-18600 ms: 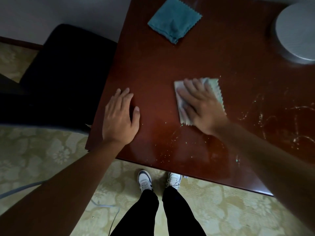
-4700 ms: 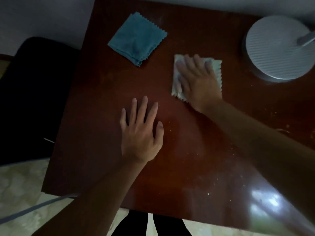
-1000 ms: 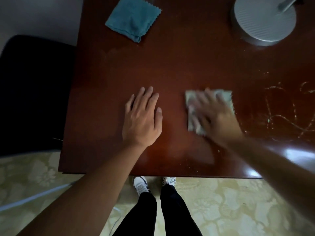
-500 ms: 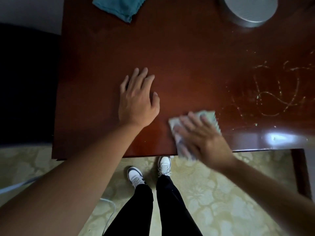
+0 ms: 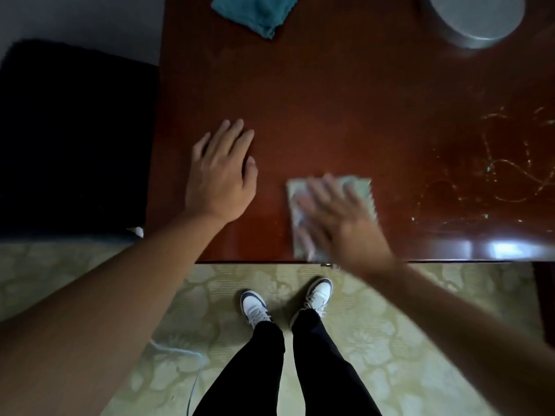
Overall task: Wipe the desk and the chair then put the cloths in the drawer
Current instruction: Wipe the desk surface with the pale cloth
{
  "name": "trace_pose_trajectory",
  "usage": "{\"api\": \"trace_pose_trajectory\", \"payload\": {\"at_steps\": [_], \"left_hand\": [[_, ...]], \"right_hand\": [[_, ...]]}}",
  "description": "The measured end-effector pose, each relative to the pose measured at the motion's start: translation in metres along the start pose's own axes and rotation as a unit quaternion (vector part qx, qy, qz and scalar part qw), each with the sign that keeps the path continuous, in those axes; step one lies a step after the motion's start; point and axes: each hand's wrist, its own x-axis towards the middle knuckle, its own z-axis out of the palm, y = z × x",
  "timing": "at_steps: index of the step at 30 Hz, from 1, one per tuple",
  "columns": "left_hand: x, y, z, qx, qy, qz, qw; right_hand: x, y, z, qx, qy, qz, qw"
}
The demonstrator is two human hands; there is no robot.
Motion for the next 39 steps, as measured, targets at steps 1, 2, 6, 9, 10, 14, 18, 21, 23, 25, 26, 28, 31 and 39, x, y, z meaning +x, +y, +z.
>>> {"api": "trace_pose_trajectory", "payload": {"at_steps": [1, 2, 6, 9, 10, 14, 18, 21, 23, 25, 26, 28, 31, 39], "left_hand": [[0.001, 0.001, -0.001, -0.002, -0.002, -0.002, 1.0], [0.001, 0.001, -0.002, -0.003, -0.006, -0.005, 1.0], [-0.001, -0.002, -0.001, -0.012, -0.009, -0.009, 1.0], [-0.001, -0.001, 0.0, -0.02, 0.002, -0.007, 1.0], [-0.001, 0.0, 0.0, -0.021, 0.002, -0.005, 1.0], [-0.002, -0.002, 0.0, -0.015, 0.005, 0.001, 1.0], [-0.001, 0.001, -0.003, -0.007, -0.004, 0.003, 1.0], [-0.002, 0.001, -0.003, 0.0, 0.003, 0.013, 1.0], [-0.003, 0.005, -0.003, -0.007, 0.011, 0.044, 0.999], [0.0, 0.016, -0.002, -0.016, 0.019, 0.102, 0.994], [0.003, 0.025, -0.002, -0.017, 0.022, 0.132, 0.991], [0.012, 0.047, 0.0, -0.017, 0.02, 0.182, 0.983], [0.02, 0.091, 0.011, -0.038, 0.007, 0.213, 0.976], [0.016, 0.172, 0.049, -0.035, -0.079, 0.171, 0.981]], "right_hand": [[0.021, 0.018, -0.002, -0.018, 0.01, 0.033, 0.999], [0.044, 0.036, -0.004, -0.029, 0.016, 0.083, 0.996], [0.085, 0.034, 0.002, -0.023, 0.026, 0.18, 0.983], [0.035, -0.036, 0.016, 0.001, 0.028, 0.061, 0.998], [0.015, -0.054, 0.016, 0.017, 0.012, 0.034, 0.999], [0.008, -0.032, 0.008, 0.011, 0.0, -0.009, 1.0], [0.032, 0.063, -0.012, -0.032, 0.04, 0.176, 0.983], [0.002, 0.096, -0.022, -0.007, 0.053, 0.275, 0.96], [-0.036, 0.077, -0.02, -0.001, 0.061, 0.266, 0.962], [-0.071, 0.051, -0.014, 0.007, 0.048, 0.225, 0.973], [-0.082, 0.048, -0.013, 0.004, 0.041, 0.196, 0.98], [-0.08, 0.07, -0.021, -0.007, 0.023, 0.135, 0.99], [-0.05, 0.135, -0.038, -0.021, 0.04, 0.215, 0.976], [-0.079, 0.09, -0.022, -0.015, 0.053, 0.206, 0.977]]}}
